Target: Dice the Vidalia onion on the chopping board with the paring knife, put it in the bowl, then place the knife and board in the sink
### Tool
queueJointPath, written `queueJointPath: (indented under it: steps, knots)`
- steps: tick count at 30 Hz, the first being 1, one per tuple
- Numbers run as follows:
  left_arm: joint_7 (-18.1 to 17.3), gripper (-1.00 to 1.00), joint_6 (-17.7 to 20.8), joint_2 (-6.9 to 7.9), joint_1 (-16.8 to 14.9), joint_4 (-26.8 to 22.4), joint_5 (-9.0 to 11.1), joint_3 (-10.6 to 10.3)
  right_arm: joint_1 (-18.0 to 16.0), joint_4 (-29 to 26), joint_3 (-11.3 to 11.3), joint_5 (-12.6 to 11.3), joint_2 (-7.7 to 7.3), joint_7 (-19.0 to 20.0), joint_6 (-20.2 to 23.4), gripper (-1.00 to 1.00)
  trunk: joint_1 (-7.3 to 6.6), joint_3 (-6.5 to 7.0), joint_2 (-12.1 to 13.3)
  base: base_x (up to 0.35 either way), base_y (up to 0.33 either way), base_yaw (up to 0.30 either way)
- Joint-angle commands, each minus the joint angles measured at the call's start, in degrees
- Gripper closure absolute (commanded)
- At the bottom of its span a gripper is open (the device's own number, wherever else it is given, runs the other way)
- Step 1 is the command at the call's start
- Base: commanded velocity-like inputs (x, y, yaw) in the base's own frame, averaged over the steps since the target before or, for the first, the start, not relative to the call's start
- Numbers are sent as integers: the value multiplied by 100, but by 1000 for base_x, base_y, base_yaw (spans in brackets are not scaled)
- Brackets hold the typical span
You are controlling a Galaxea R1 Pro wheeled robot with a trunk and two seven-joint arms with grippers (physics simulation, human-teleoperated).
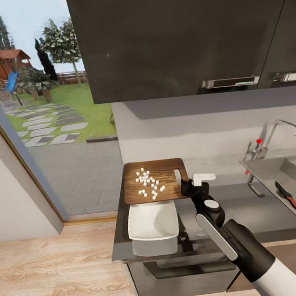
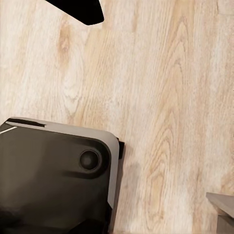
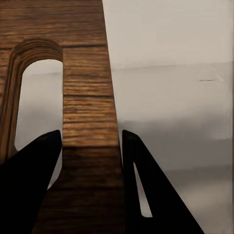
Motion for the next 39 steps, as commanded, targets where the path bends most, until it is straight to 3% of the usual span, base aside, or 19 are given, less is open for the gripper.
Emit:
queueJointPath:
  steps: [1,11,16,26,35,39]
  knots:
    - [31,-100,-10,4,1,-9,27,-23,-9,11,17,-27,-6,-47,6,100,4,-11,-12,0,0,0]
    - [31,-100,-10,4,3,-5,29,-23,-9,153,18,11,-23,-39,-258,100,4,-11,-12,0,0,0]
    - [31,-100,-10,4,4,-1,30,-20,-9,354,18,119,-23,-34,-672,100,4,-11,-12,0,0,0]
    - [31,-100,-10,4,3,-1,32,-22,-9,418,18,236,-30,-24,-756,100,4,-11,-12,0,0,0]
    - [31,-100,-10,4,2,-1,29,-23,-9,707,18,274,-32,-9,-1285,100,4,-11,-12,0,0,0]
    - [31,-100,-10,4,1,-1,31,-22,-9,851,24,497,-32,-9,-1504,100,4,-11,-12,0,0,0]
